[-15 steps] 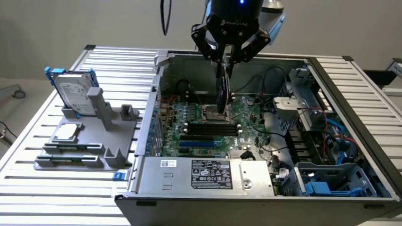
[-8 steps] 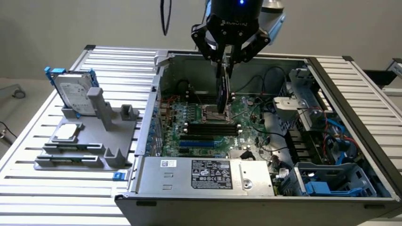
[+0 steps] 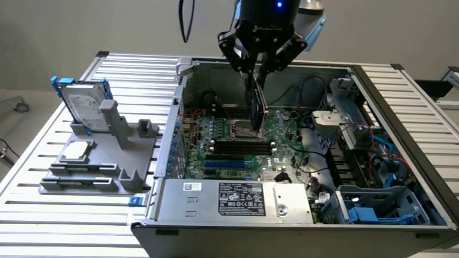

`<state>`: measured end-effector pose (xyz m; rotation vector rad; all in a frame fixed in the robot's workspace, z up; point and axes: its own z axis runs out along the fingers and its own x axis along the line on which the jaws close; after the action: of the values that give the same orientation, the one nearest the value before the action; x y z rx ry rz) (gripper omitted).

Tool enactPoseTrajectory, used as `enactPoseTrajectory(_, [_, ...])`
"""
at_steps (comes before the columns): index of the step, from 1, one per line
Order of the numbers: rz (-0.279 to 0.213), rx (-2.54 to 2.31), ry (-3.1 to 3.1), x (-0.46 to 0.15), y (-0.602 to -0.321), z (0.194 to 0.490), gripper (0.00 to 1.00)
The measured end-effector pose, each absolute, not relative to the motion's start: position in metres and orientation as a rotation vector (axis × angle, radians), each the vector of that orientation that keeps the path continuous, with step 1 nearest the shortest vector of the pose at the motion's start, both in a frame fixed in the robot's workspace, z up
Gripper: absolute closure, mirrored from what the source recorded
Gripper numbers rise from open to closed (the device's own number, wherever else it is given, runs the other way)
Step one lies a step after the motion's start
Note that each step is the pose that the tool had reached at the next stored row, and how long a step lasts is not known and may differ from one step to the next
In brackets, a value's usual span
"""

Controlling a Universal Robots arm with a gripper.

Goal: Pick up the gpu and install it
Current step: 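Insert the gpu into the slot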

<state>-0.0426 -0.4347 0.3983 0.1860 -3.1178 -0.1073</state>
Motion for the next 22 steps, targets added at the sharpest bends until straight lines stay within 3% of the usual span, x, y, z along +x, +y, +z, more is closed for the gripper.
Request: enactPoseTrajectory(22, [-0.100, 0.799, -3.006, -0.0426, -0.4347, 0.3895, 0.74])
